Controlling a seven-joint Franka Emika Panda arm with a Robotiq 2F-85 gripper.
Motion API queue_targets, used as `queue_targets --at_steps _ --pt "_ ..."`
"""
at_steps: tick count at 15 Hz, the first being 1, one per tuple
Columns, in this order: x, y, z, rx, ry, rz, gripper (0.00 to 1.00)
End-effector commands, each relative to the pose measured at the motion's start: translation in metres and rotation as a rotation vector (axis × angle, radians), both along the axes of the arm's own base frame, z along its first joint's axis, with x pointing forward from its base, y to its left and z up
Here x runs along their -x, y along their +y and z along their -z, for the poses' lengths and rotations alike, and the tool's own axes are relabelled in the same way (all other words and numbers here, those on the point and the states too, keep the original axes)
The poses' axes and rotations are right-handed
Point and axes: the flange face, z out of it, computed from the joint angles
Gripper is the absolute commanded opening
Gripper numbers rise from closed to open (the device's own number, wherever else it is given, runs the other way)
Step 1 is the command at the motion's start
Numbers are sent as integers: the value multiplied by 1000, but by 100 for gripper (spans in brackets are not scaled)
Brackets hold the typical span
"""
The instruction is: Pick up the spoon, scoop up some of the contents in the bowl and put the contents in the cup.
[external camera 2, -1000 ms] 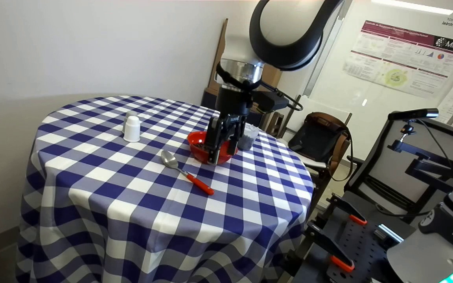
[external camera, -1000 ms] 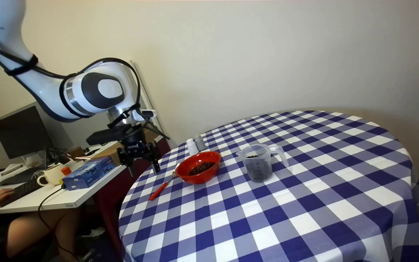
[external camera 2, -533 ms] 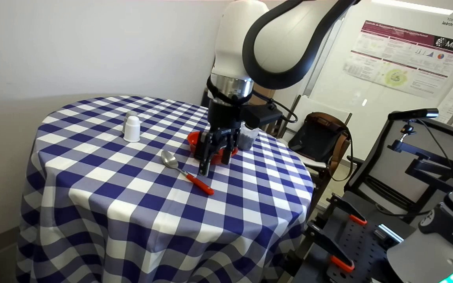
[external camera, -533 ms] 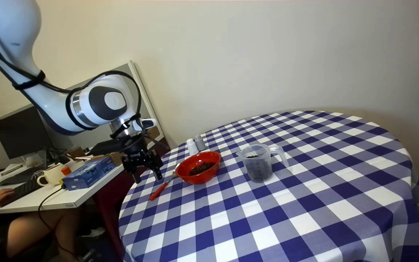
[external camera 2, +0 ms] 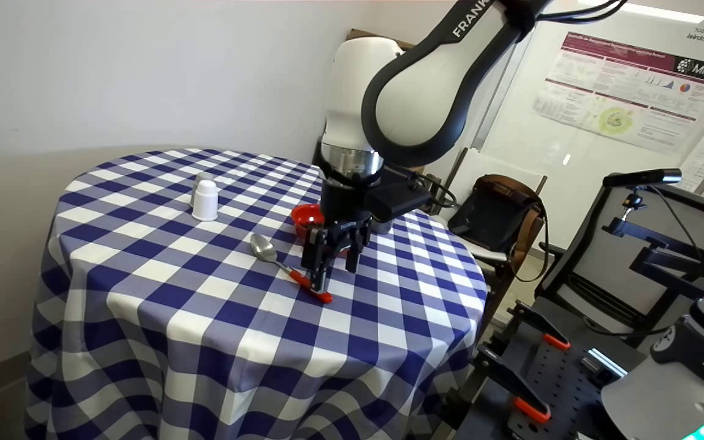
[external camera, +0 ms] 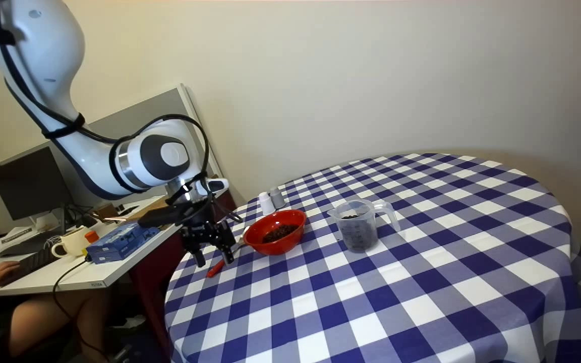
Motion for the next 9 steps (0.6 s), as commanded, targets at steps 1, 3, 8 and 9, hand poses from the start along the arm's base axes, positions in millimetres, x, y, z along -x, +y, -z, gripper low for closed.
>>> queue_targets --at_steps 1,3,8,9 --pt "-3 6 13 10 4 -10 100" --pt "-2 8 18 12 10 -16 100" --pt "0 11 26 20 19 -31 60" --pt "0 12 26 20 18 -33 53"
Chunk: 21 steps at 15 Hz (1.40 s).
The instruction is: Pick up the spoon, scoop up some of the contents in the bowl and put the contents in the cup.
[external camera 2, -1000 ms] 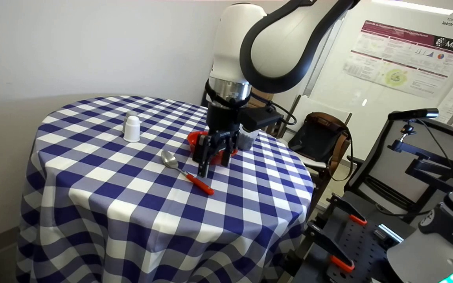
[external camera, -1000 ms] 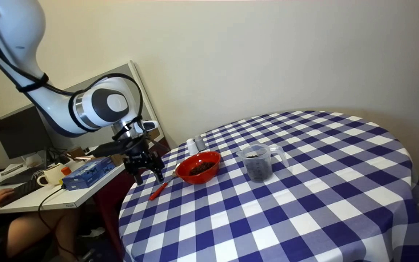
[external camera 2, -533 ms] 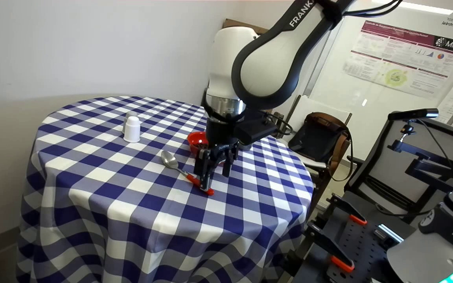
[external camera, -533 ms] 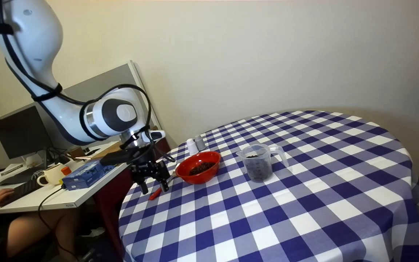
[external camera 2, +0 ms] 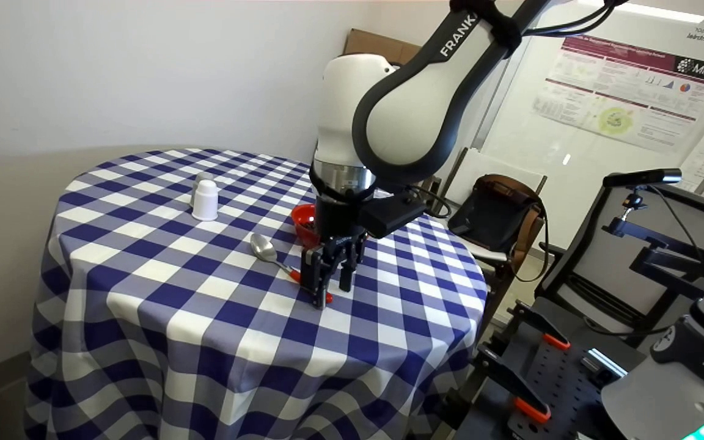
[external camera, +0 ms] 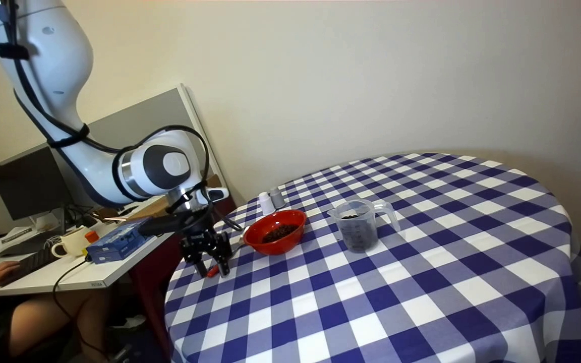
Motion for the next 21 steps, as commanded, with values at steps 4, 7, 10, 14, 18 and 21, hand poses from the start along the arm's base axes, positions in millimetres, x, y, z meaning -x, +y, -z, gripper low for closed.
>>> queue_targets --at_steps 4,7,10,14,18,21 --pt "-7 5 2 11 -24 -21 21" --pt "-7 7 -2 7 -26 -27 3" --pt "-7 8 -4 7 -26 -30 0" --pt "-8 5 -6 10 -26 -30 3" --pt "-9 3 -7 12 -27 -27 43" --pt "-11 2 -10 12 -31 -26 63"
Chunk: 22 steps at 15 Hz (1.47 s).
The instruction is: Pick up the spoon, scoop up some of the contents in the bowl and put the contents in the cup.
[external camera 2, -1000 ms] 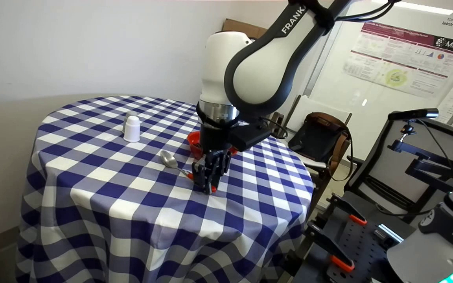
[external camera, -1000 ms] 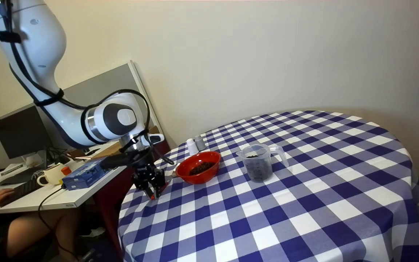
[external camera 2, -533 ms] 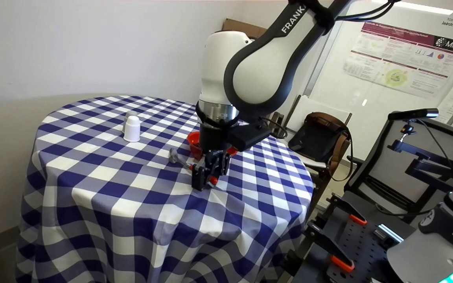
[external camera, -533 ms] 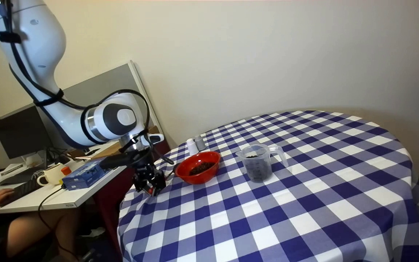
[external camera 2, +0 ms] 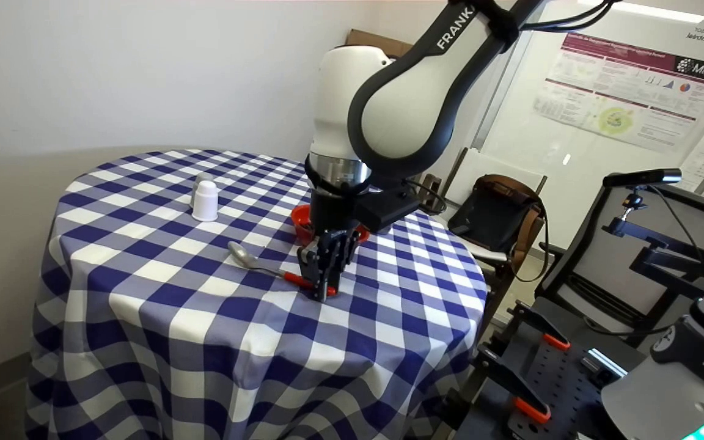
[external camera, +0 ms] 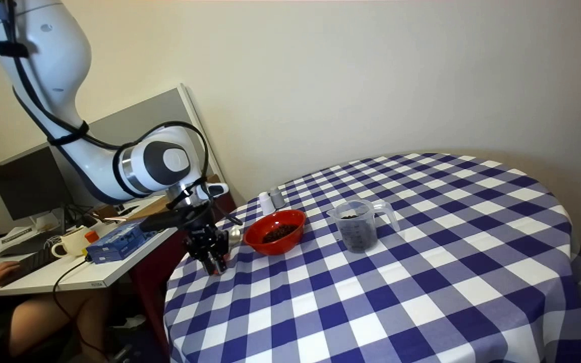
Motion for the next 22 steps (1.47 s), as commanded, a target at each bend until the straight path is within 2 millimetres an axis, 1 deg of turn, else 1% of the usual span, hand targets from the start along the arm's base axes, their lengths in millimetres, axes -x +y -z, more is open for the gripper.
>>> queue_targets --at_steps 1,3,5,6,7,8,10,11,12,13,14,15,16,17,18,22 --pt "-3 -3 -1 15 -6 -17 72" --pt "-3 -4 -1 17 -6 -16 86" --pt "-4 -5 -2 18 -7 -16 88" --pt "-4 -5 -2 18 -7 -16 85" --pt "-4 -5 -2 19 -8 -17 79" --pt "-4 -6 -1 20 -7 -17 60" --pt "-4 -7 -1 21 -8 -20 48" --pt "-4 -7 -1 19 -8 -30 39" --pt "-5 -6 -1 11 2 -60 33" --pt "-5 -5 -2 12 5 -87 23" --pt "-6 -4 -3 10 5 -105 16" --pt "-6 -3 -3 8 6 -120 7" --pt "-6 -2 -4 8 8 -135 4" --pt "-5 -1 -4 8 10 -146 4" --pt "-3 -1 -3 7 12 -156 7" --pt "-1 1 -8 -3 17 -190 7"
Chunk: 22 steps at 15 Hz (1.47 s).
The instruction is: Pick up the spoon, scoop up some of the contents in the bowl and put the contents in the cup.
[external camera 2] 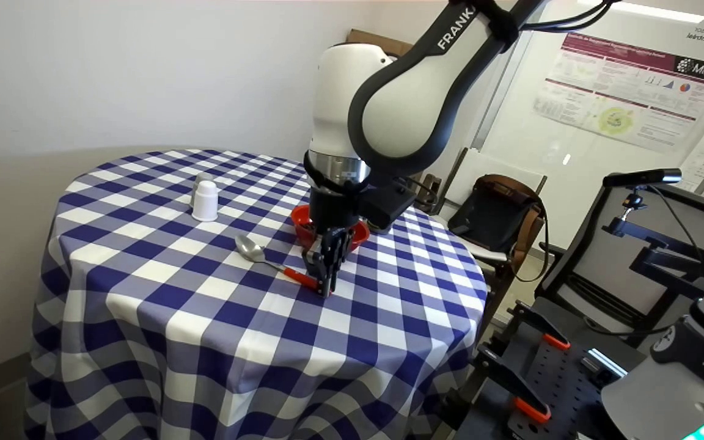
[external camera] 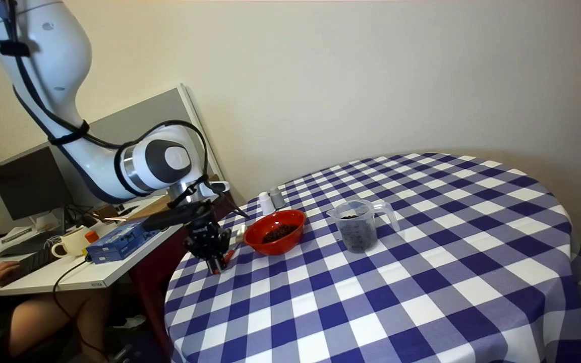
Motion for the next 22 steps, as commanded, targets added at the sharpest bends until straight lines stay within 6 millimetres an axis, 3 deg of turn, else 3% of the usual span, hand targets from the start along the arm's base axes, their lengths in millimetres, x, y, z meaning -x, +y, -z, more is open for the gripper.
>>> queue_targets --at_steps 1,7,10,13,15,22 --pt "2 3 -11 -7 16 -54 7" --pt "-3 4 -77 -147 69 -63 7" --pt "-14 -12 -115 -117 97 -21 7" --pt "-22 -33 -141 -1 126 -4 7" --pt "-29 -45 -149 76 140 -5 7" --pt "-50 -91 -133 394 250 4 7"
